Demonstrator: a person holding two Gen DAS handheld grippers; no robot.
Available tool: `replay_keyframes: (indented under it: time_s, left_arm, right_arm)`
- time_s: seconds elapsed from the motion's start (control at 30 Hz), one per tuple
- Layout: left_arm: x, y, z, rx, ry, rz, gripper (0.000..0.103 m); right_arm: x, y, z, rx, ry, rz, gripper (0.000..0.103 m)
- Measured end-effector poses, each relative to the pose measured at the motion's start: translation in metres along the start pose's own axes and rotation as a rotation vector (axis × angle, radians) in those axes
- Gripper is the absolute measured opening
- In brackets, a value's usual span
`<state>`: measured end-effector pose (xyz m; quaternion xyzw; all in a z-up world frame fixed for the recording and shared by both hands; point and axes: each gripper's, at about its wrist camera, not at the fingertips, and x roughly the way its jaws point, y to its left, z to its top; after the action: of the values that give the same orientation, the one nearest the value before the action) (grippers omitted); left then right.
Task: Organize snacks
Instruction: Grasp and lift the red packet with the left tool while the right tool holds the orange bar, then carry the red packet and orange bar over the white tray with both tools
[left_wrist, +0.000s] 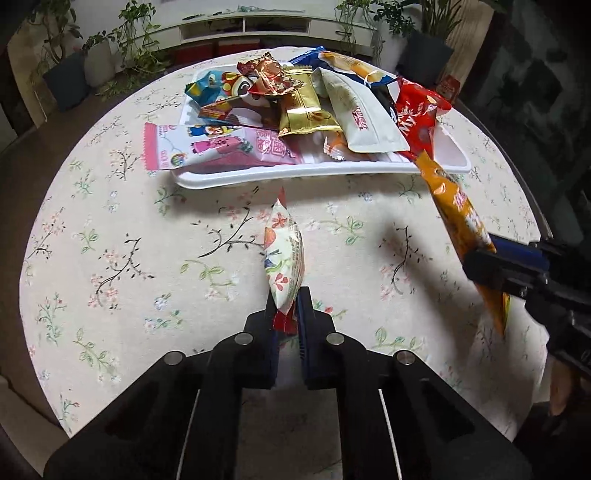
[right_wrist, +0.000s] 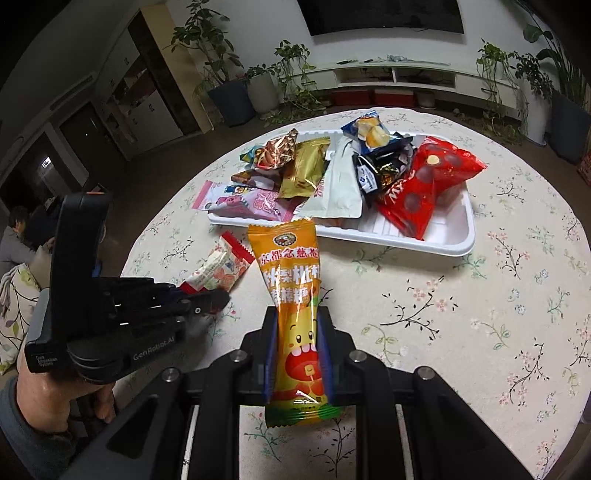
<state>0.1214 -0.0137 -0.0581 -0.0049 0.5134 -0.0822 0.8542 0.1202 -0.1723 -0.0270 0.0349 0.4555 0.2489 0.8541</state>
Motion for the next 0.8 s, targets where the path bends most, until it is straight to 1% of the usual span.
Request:
replay_keyframes:
  time_s: [0.17,0.27,0.37,0.5,0.67,0.77,0.8]
  left_arm:
    - [-0.007,0.004,-0.007,-0.012,-0.033,-0.028,0.005]
    - [-0.018,0.007,-0.012,-0.010,-0.062,-0.048,0.004]
    - [-0.023,0.012,-0.020,-0.009,-0.062,-0.055,0.004]
    - [-0.030,0.018,-0.030,-0.017,-0.082,-0.067,0.004]
    - [-0.048,0.026,-0.046,-0.021,-0.119,-0.084,0.004]
    - [-0.058,0.032,-0.049,-0.027,-0.136,-0.085,0.003]
    - [-0.062,0.034,-0.050,-0.027,-0.145,-0.085,0.002]
  right_arm:
    - [0.000,-0.001,-0.001,0.011,-0.002,-0.005,0.022]
    - [0.003,-0.003,-0.002,0.016,0.003,-0.012,0.022]
    - [0.005,-0.002,-0.002,0.014,0.009,-0.015,0.022]
    - [0.007,0.000,-0.002,0.005,0.014,-0.019,0.022]
    - [0.008,0.000,-0.001,0.005,0.009,-0.022,0.022]
    - [0.006,0.001,-0.001,0.001,-0.003,-0.016,0.022]
    - [0.006,0.002,-0.001,-0.002,-0.005,-0.015,0.022]
